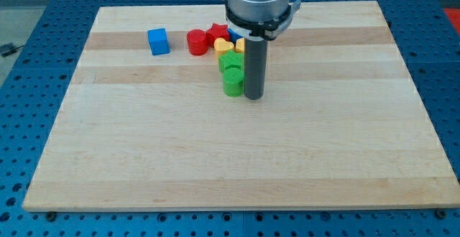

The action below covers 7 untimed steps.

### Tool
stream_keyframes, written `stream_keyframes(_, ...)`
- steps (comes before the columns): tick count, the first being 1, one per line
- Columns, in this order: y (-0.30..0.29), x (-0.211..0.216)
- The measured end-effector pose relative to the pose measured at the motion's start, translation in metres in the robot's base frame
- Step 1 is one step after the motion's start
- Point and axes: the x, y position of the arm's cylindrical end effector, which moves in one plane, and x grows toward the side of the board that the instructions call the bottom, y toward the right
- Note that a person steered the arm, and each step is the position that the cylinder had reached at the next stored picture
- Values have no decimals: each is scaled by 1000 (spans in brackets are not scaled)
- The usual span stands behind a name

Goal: Place the green circle to the left of the green star

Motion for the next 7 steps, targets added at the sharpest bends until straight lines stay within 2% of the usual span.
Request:
stream_keyframes(2, -31, -13)
stream_keyframes(4, -46, 19)
stream_keyframes(5, -60, 16)
stream_keyframes(7, -60, -19)
